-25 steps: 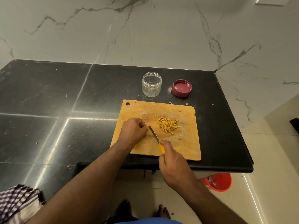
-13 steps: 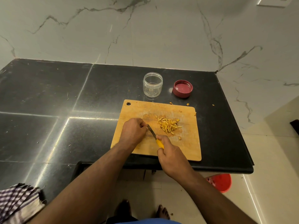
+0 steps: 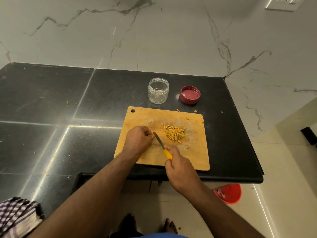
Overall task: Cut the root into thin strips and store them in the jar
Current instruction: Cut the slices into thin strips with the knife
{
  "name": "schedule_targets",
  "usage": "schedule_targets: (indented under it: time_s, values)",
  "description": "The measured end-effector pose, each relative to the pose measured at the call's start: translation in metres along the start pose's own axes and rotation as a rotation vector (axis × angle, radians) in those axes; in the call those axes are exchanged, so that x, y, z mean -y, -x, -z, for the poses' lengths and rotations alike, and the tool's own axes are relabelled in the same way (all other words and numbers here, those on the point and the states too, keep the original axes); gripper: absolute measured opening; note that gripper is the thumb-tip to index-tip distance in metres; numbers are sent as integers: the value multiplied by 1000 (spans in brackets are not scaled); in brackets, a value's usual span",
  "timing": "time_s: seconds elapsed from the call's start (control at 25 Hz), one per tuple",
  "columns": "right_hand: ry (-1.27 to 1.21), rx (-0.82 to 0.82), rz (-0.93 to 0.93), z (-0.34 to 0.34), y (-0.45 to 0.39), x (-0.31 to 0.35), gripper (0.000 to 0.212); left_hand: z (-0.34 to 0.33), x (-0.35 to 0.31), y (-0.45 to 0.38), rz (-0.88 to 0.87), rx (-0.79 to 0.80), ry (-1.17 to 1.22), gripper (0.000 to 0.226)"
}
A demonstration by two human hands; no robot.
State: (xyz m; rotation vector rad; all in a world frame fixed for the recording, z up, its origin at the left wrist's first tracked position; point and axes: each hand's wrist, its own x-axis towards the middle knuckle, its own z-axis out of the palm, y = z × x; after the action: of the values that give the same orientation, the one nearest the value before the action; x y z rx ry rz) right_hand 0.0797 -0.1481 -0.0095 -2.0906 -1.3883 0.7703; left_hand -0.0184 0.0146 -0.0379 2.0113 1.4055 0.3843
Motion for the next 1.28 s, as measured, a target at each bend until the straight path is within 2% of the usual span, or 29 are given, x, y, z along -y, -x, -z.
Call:
schedule_targets:
  time_s: [0.48,0.64,0.76,0.96,1.16,1.28]
  values:
    - [-64,68,-58,6,1,-13,39,1,-4,-1,26,10,-5,8]
    - [-79,10,-39,8,15,-21,39,4,-5,-2,25,47,-11,9]
    - [-87,-47,-32,12,22,-26,40,15,-5,-3,53,100,48,17]
    - [-43,-54,-5,7,17,-24,43,35,6,0,101,41,136,20]
    - [47,2,61,-6,10,-13,44,35,15,12,58,109,48,19]
    - [66,-41,10,-4,10,-18,45,38,20,15,28,139,9,22]
